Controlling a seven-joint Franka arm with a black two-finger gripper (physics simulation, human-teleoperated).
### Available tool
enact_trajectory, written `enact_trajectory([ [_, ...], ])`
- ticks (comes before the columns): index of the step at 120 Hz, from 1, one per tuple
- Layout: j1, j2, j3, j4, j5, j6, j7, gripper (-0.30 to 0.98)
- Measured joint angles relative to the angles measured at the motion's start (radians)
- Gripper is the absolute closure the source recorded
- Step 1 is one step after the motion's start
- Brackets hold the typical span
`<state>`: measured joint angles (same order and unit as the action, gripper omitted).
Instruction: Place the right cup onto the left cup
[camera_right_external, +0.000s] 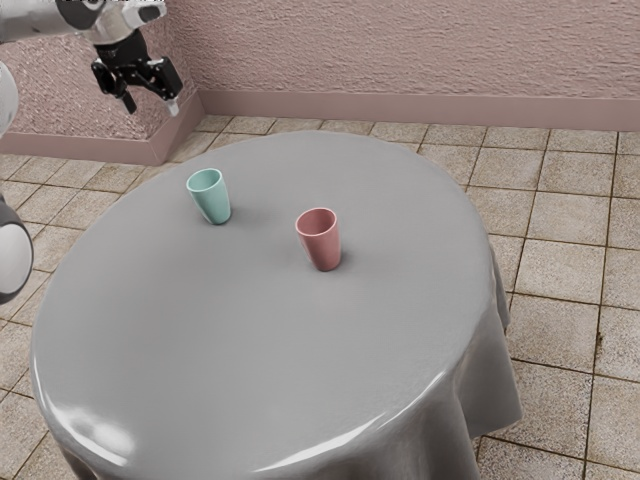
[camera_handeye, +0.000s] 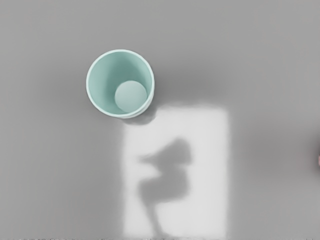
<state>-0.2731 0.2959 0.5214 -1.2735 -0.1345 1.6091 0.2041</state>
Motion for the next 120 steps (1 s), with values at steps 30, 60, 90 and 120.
enact_trajectory([
  [30,-0.064,0.021,-0.025,-0.008,0.012,0.008,0.036,0.02],
  [60,-0.105,0.144,-0.196,0.011,0.012,0.097,0.007,0.02],
  [90,-0.192,0.145,-0.212,-0.160,-0.063,0.197,-0.121,0.02],
  [120,-0.203,0.152,-0.246,-0.242,-0.079,0.301,-0.244,0.02],
])
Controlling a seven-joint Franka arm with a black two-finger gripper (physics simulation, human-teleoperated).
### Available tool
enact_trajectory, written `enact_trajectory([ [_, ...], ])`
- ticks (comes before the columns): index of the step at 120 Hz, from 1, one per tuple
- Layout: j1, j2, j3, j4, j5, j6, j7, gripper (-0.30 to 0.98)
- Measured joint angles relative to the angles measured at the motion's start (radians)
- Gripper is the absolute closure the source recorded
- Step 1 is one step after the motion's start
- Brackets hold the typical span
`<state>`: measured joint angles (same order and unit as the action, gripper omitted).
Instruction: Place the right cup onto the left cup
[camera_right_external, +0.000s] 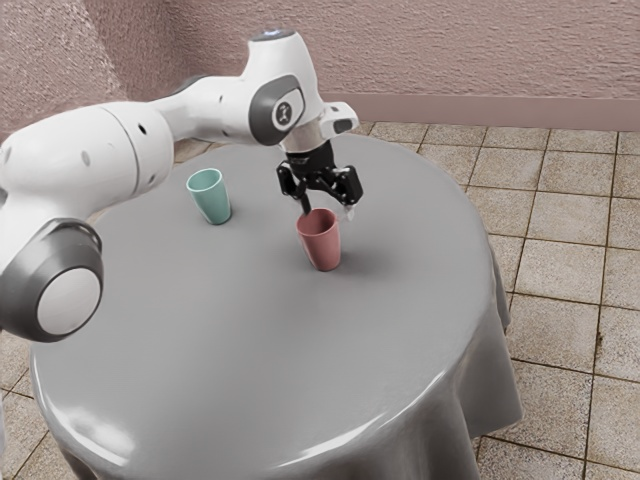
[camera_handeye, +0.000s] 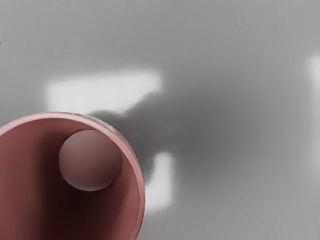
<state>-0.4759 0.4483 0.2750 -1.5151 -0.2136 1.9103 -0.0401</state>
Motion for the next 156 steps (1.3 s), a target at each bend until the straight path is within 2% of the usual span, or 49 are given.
enact_trajectory([
  [84,0.009,0.107,-0.002,0.011,0.001,0.098,-0.162,0.04],
  [92,0.008,0.110,-0.002,0.011,0.001,0.100,-0.171,0.11],
  [108,0.008,0.110,-0.001,0.011,0.001,0.104,-0.185,0.42],
  [120,0.008,0.110,-0.001,0.011,0.002,0.105,-0.194,0.58],
  [135,0.009,0.110,0.000,0.009,0.001,0.105,-0.203,0.69],
  [156,0.011,0.110,0.002,0.006,0.000,0.105,-0.214,0.75],
])
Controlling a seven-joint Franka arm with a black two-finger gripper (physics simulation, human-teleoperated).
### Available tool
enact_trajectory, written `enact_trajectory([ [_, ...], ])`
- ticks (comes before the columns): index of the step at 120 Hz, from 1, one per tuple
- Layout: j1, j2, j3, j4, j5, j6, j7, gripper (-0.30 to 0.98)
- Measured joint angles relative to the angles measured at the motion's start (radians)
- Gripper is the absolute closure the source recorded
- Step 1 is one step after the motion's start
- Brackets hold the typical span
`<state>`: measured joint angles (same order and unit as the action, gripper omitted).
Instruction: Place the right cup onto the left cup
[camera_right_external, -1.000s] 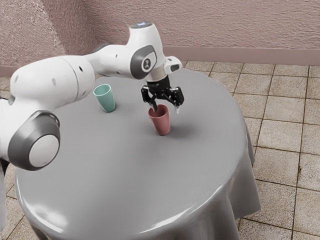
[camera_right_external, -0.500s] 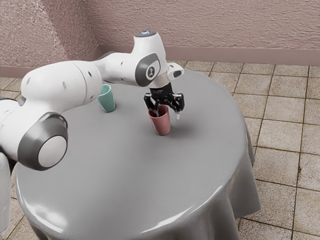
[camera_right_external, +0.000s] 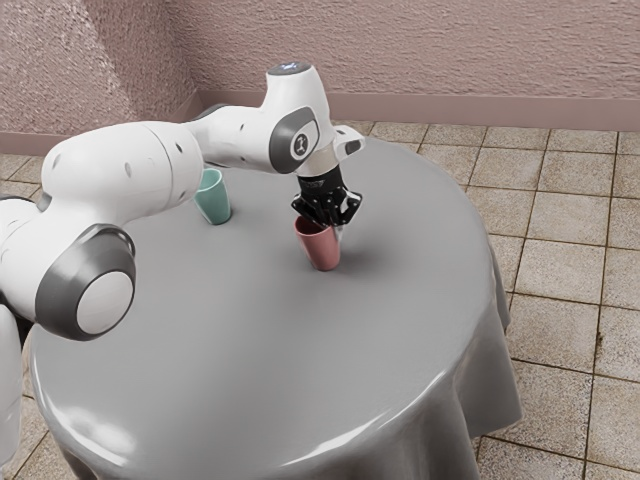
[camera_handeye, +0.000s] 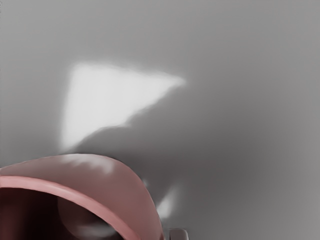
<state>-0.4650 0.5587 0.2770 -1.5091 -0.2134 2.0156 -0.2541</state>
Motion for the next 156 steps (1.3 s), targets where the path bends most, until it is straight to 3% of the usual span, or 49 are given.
enact_trajectory([
  [57,-0.001,-0.020,0.008,0.005,0.011,-0.010,-0.023,0.78],
  [72,0.006,-0.072,0.022,0.009,0.059,-0.045,-0.028,0.78],
  [96,0.098,-0.156,0.031,0.046,0.179,-0.124,-0.037,0.78],
  [113,0.210,-0.108,0.024,0.170,0.228,-0.167,-0.038,0.78],
  [156,0.351,0.038,0.003,0.340,0.249,-0.225,-0.032,0.78],
])
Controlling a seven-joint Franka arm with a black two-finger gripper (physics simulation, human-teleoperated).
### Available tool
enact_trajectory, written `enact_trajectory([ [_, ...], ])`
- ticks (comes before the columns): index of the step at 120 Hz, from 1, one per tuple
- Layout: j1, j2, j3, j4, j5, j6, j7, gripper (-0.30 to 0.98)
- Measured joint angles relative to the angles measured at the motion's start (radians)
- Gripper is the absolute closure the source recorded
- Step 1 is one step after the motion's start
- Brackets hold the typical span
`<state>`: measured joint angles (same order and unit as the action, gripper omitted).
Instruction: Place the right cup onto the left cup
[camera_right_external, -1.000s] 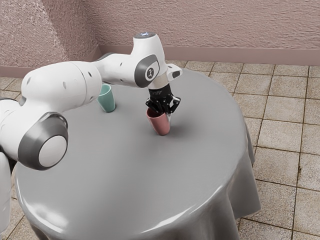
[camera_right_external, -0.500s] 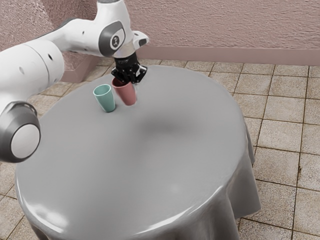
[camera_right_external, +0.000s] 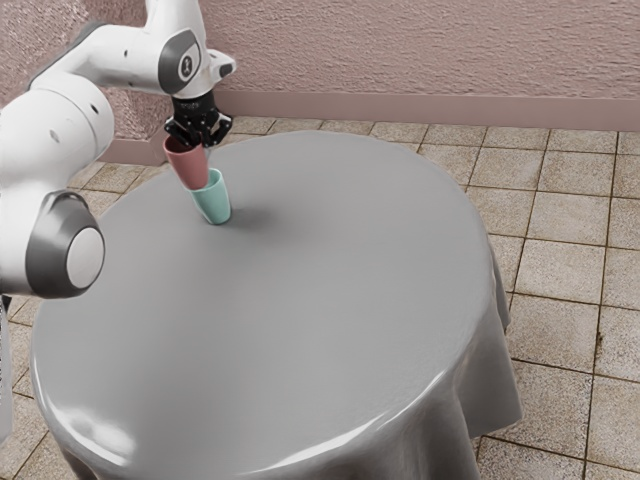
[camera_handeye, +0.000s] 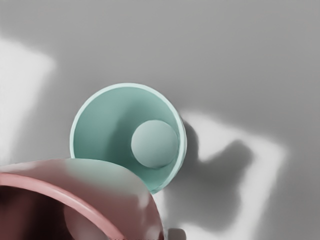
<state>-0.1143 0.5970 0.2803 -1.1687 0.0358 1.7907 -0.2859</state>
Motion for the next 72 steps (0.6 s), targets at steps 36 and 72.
enact_trajectory([
  [36,0.065,0.129,-0.042,0.210,-0.023,-0.040,0.006,0.78],
  [72,0.090,0.164,-0.041,0.254,-0.066,-0.061,0.011,0.78],
])
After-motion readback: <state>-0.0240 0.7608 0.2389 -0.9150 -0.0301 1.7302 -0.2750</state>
